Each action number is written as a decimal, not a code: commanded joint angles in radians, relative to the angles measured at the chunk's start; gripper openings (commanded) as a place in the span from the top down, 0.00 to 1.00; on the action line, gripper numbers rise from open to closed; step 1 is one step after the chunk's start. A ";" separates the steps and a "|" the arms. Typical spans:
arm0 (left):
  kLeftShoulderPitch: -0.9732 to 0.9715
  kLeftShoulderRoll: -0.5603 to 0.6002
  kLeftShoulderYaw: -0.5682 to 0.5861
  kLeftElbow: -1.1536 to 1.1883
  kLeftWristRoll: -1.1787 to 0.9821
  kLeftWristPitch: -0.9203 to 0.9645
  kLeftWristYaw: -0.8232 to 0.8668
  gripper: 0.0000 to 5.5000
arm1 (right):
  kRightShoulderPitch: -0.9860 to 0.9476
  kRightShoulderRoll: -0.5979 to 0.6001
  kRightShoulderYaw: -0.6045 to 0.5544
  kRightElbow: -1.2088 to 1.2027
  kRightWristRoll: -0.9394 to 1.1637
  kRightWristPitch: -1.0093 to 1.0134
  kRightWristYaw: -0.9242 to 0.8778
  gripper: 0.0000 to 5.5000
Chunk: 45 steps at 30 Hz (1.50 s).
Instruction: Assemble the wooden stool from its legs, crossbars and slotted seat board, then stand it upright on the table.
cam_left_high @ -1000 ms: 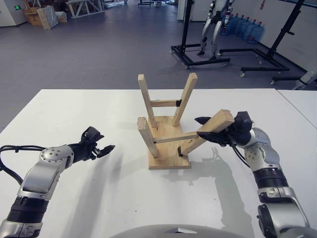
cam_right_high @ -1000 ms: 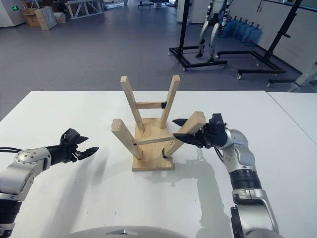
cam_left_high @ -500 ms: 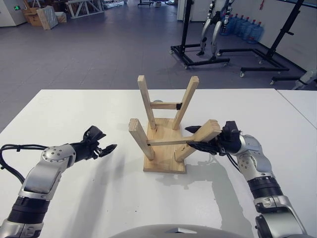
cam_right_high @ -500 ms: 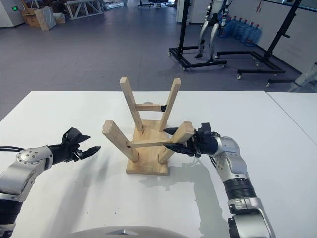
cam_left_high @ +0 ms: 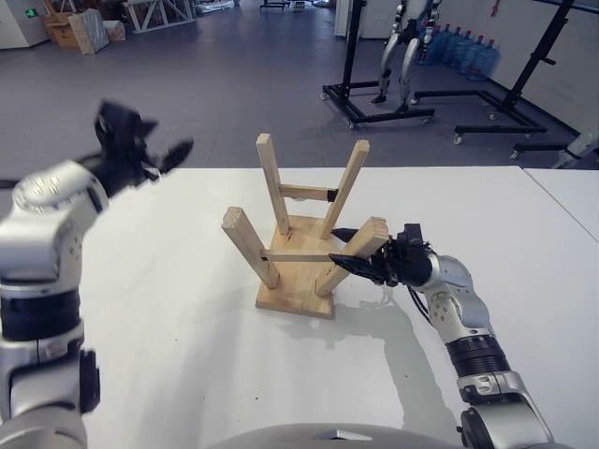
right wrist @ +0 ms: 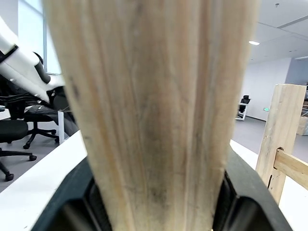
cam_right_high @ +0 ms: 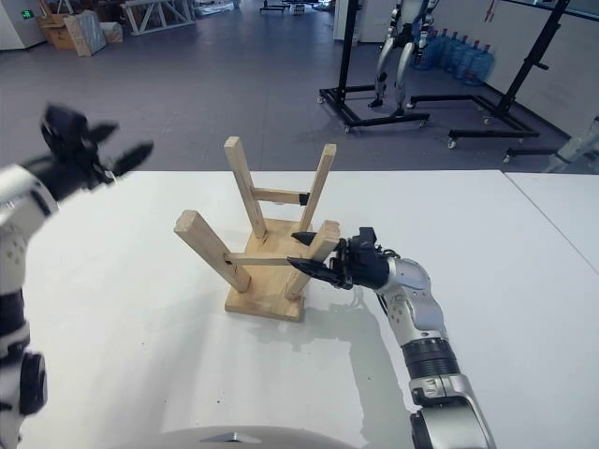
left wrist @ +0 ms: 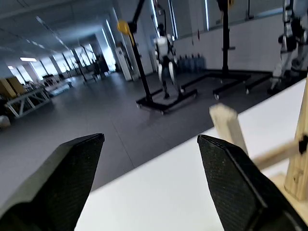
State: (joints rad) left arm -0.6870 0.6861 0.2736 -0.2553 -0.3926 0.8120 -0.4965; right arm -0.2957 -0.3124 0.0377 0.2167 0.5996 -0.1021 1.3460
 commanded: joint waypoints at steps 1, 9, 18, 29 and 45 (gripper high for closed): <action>-0.339 -0.239 0.103 -0.047 -0.226 0.291 0.216 0.35 | -0.049 0.040 0.024 0.024 -0.072 -0.024 -0.062 0.63; -0.459 -0.624 0.316 -0.052 -0.416 0.596 0.600 0.35 | -0.117 0.096 0.024 0.076 -0.116 -0.059 -0.119 0.63; -0.220 -0.979 0.625 -0.074 -0.749 0.650 0.855 0.35 | -0.172 0.125 0.022 0.153 -0.163 -0.102 -0.159 0.63; -0.071 -0.925 0.187 -0.089 -1.568 0.095 1.359 0.35 | -0.216 0.167 0.042 0.231 -0.227 -0.161 -0.206 0.63; 0.254 -0.852 -0.020 -0.044 -1.579 -0.160 1.325 0.35 | -0.206 0.173 0.051 0.228 -0.225 -0.156 -0.197 0.63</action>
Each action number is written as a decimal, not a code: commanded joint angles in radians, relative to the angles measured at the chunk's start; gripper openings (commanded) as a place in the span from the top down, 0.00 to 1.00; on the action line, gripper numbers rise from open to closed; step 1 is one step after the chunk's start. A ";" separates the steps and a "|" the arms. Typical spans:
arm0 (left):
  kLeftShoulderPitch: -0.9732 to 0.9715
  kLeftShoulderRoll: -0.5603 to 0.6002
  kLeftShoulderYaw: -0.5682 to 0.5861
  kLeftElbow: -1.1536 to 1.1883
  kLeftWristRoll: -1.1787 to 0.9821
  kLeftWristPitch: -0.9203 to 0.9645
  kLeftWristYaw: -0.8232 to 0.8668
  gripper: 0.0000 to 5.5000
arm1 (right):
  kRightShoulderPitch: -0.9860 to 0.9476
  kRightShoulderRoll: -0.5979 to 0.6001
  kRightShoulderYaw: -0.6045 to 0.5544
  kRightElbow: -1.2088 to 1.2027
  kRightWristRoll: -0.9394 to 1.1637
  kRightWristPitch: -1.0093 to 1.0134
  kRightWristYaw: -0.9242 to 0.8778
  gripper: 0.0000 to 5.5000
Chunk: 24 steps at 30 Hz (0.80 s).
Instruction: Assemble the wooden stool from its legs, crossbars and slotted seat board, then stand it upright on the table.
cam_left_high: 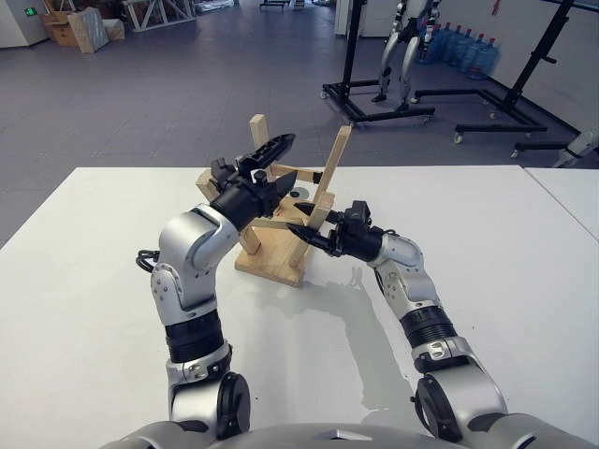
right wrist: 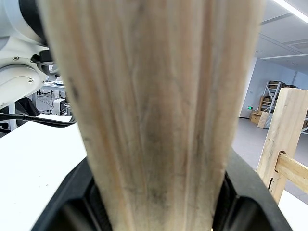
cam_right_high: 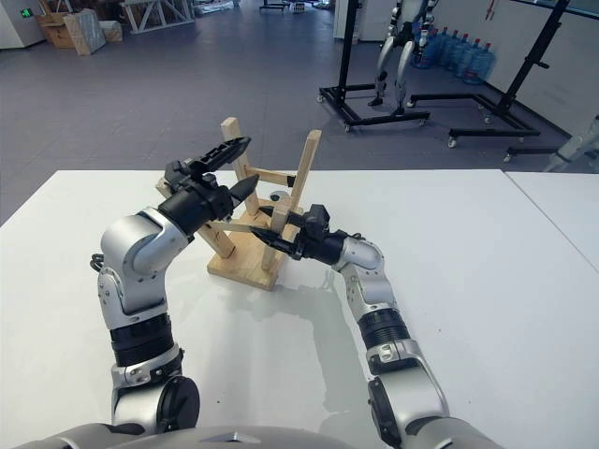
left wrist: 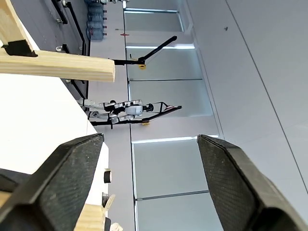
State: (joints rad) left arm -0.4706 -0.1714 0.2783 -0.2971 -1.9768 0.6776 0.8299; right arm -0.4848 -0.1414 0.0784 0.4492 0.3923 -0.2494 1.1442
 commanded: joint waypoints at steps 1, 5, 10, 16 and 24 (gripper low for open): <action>0.037 0.019 -0.029 -0.007 0.005 -0.031 -0.002 0.35 | -0.017 0.002 0.010 -0.004 -0.017 -0.009 0.004 0.63; 0.060 0.077 -0.074 -0.046 0.007 -0.046 0.000 0.35 | -0.016 0.006 0.011 -0.008 -0.017 -0.007 -0.002 0.63; 0.128 0.098 -0.137 -0.056 0.016 -0.077 -0.014 0.35 | -0.015 0.009 0.011 -0.011 -0.016 -0.005 -0.008 0.63; 0.140 0.122 -0.163 -0.056 0.038 -0.130 -0.045 0.35 | -0.017 0.012 0.012 -0.020 -0.011 0.003 -0.011 0.63; 0.126 0.139 -0.173 -0.065 0.068 -0.187 -0.065 0.35 | -0.013 0.014 0.017 -0.020 -0.009 0.003 -0.013 0.63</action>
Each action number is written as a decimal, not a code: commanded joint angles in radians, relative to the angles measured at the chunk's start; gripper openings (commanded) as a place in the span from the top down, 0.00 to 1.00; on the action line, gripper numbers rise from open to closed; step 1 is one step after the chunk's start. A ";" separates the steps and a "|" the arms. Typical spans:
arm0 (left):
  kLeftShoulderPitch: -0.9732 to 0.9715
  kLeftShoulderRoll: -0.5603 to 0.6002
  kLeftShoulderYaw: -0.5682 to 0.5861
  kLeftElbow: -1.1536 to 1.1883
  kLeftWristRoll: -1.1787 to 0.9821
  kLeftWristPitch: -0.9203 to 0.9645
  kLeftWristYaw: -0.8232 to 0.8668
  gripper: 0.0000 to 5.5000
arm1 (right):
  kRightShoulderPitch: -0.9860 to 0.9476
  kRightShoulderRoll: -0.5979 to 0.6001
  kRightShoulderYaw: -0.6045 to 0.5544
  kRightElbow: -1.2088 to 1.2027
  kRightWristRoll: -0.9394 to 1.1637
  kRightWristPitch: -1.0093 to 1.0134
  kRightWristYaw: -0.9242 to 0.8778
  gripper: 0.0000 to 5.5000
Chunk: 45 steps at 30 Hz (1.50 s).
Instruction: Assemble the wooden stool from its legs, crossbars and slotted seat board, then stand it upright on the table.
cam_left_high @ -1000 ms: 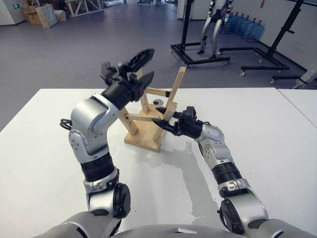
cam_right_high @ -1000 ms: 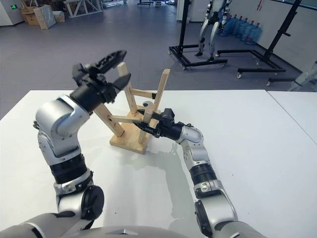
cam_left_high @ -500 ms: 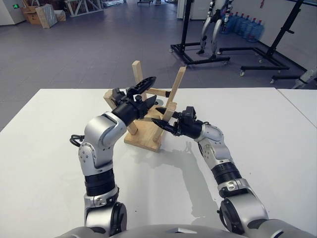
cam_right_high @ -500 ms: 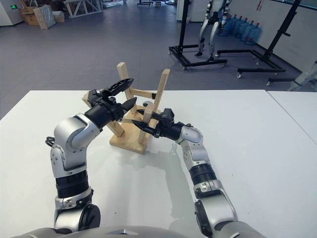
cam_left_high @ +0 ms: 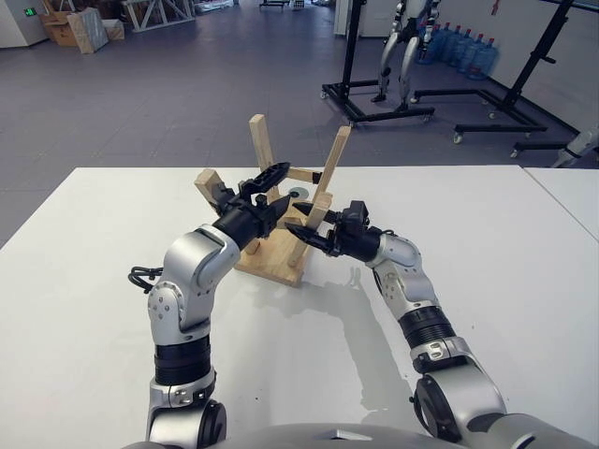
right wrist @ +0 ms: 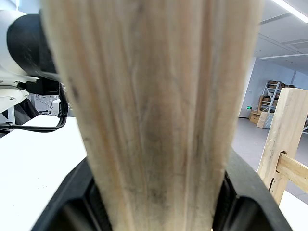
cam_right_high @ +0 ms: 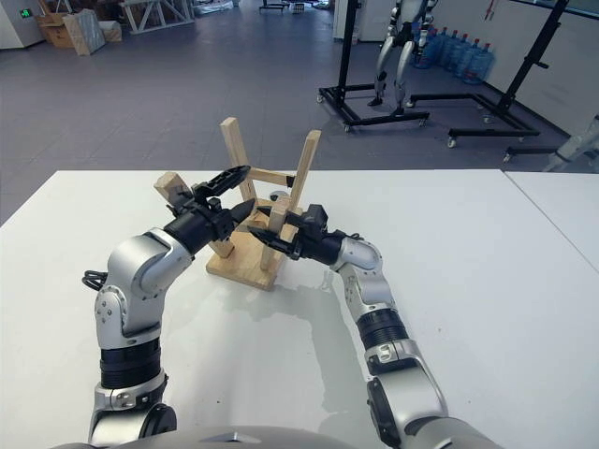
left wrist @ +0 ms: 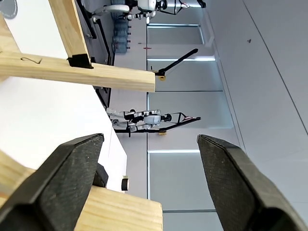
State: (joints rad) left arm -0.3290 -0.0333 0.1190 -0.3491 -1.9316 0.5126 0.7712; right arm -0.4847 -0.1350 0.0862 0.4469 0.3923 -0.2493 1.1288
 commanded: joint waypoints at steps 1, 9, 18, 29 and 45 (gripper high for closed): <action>-0.015 0.001 -0.017 -0.010 0.025 -0.027 -0.010 0.35 | -0.013 0.009 0.010 -0.017 -0.009 0.002 0.002 0.63; 0.144 0.000 -0.133 0.093 0.116 0.052 -0.126 0.35 | -0.010 0.014 0.018 -0.025 -0.011 0.014 0.000 0.63; 0.014 0.065 -0.035 0.088 0.101 0.033 -0.126 0.35 | 0.000 0.022 0.027 -0.037 -0.012 0.014 -0.009 0.63; -0.001 0.103 -0.023 0.092 0.148 0.049 -0.134 0.35 | 0.004 0.018 0.036 -0.045 -0.028 0.017 -0.020 0.63; -0.003 0.097 -0.021 0.140 0.264 0.095 -0.224 0.35 | 0.068 -0.008 0.119 -0.167 -0.105 0.175 -0.145 0.63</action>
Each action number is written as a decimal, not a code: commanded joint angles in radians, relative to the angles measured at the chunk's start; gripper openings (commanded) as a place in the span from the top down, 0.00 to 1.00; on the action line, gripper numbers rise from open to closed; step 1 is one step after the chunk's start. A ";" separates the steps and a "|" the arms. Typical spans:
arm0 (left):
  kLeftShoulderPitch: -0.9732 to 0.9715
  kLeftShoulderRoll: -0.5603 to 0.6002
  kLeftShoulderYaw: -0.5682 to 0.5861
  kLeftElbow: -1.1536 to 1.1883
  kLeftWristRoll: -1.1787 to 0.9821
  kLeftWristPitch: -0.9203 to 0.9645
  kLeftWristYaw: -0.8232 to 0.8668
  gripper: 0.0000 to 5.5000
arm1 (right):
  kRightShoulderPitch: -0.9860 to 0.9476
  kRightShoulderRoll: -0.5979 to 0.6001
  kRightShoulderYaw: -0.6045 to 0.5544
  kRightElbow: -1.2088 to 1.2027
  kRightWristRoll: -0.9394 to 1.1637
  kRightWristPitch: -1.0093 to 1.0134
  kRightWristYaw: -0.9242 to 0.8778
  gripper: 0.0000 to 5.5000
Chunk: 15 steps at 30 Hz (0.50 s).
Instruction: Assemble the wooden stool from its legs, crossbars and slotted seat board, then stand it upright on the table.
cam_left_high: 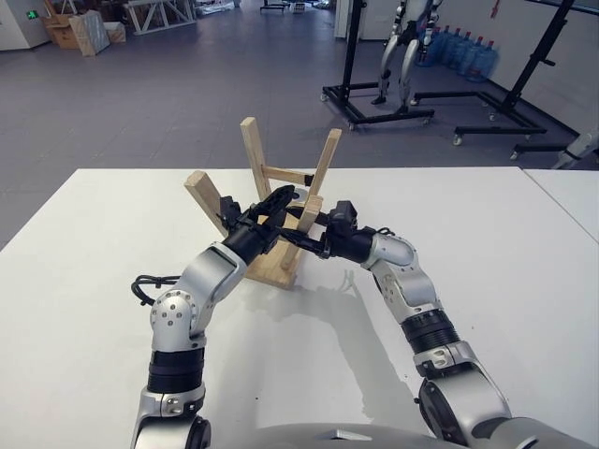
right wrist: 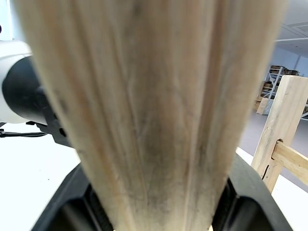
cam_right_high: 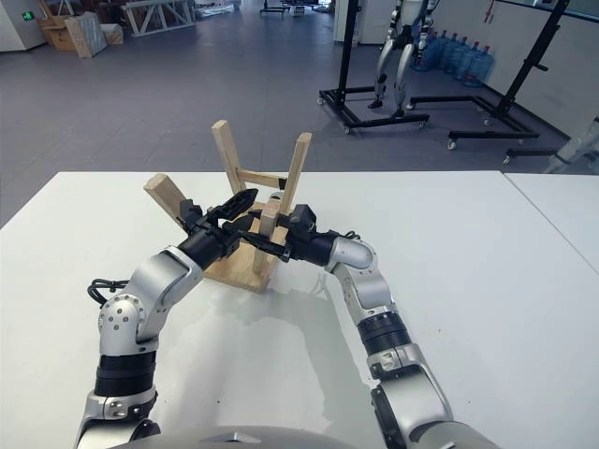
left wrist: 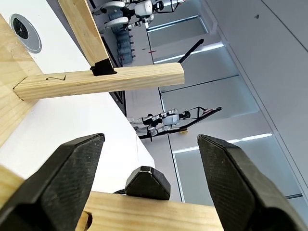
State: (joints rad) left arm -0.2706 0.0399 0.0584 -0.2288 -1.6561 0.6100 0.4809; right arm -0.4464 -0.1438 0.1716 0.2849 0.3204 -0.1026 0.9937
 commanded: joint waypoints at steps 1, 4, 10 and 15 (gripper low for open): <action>-0.087 0.031 0.054 0.014 -0.024 -0.006 0.081 0.35 | 0.034 -0.001 0.035 -0.006 -0.036 0.034 -0.017 0.63; -0.202 0.079 0.106 -0.007 -0.065 -0.017 0.142 0.35 | 0.041 -0.011 0.041 -0.005 -0.046 0.048 -0.038 0.63; -0.342 0.161 0.153 -0.022 -0.111 -0.016 0.203 0.35 | 0.015 -0.030 0.043 -0.021 -0.042 0.103 -0.058 0.63; -0.331 0.137 0.122 -0.042 -0.102 -0.020 0.209 0.35 | -0.007 -0.034 0.044 -0.056 -0.030 0.145 -0.064 0.63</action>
State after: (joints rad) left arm -0.6018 0.1907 0.2025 -0.2543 -1.7634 0.5904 0.6799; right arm -0.4505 -0.1645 0.1978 0.2233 0.3137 -0.0033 0.9306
